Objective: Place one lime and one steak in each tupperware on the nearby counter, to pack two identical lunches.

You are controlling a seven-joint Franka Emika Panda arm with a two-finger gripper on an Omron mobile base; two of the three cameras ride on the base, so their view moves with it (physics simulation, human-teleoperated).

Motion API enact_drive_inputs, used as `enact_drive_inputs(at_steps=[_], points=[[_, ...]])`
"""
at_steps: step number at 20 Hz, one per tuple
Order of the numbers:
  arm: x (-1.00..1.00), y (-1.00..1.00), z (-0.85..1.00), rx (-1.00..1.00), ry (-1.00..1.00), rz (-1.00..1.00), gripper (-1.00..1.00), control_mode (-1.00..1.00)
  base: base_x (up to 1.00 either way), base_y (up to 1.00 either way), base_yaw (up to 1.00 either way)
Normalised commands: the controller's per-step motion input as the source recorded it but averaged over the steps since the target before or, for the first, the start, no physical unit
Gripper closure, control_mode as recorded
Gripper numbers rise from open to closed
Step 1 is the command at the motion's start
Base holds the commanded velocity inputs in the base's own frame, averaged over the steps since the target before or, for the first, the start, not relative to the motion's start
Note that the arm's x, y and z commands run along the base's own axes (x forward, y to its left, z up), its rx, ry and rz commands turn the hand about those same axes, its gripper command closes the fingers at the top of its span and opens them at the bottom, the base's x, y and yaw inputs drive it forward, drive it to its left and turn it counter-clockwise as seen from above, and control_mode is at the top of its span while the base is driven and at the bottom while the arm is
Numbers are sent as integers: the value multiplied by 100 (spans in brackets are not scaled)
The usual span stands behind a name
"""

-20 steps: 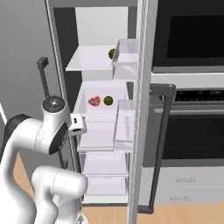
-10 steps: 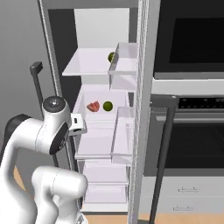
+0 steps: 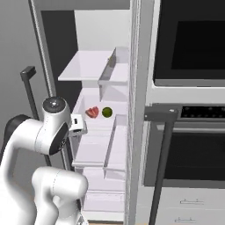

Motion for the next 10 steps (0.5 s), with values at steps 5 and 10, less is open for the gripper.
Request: enact_drive_inputs(at_steps=[5, 10], points=[[0, 0, 0, 0, 0, 0, -100, 100, 9, -42, 11], [0, 0, 0, 0, 0, 0, -100, 100, 38, -9, 5]])
